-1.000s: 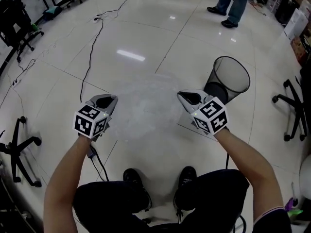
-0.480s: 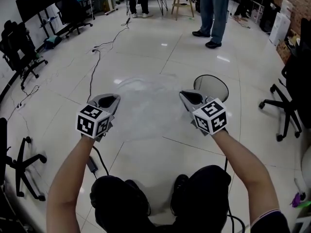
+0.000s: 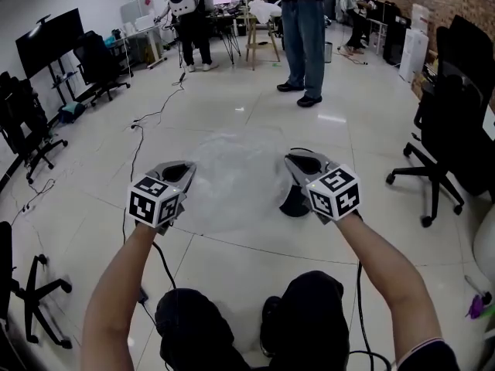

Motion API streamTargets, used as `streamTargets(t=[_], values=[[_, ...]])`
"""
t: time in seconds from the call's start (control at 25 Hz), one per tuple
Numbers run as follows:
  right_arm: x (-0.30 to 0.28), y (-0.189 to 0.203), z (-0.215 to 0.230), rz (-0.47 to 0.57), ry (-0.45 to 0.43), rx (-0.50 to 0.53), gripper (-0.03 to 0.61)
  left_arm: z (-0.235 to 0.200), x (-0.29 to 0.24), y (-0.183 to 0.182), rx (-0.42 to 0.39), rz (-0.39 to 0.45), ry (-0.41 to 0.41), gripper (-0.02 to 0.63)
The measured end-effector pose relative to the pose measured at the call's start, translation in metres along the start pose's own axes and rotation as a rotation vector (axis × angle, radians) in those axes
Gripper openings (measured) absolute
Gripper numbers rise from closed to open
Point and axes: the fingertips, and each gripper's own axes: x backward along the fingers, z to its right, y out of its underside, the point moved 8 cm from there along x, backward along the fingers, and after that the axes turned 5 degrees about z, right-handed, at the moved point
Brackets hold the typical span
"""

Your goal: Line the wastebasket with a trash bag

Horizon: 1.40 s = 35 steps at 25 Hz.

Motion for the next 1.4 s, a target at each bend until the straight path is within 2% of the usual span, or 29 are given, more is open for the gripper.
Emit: streamTargets(t=[0.68, 1.04, 1.4], values=[[0.065, -0.008, 0.072, -0.012, 0.124, 0.008, 0.002, 0.062, -0.096, -0.042, 0.004, 0.085, 0.159, 0.011], [0.075, -0.005, 0.105, -0.053, 0.182, 0.025, 0.002, 0.067, -0.14, -0.054, 0.008, 0.123, 0.211, 0.011], [0.073, -0.002, 0.156, -0.035, 0.205, 0.022, 0.002, 0.065, -0.192, -0.074, 0.0, 0.129, 0.237, 0.011]])
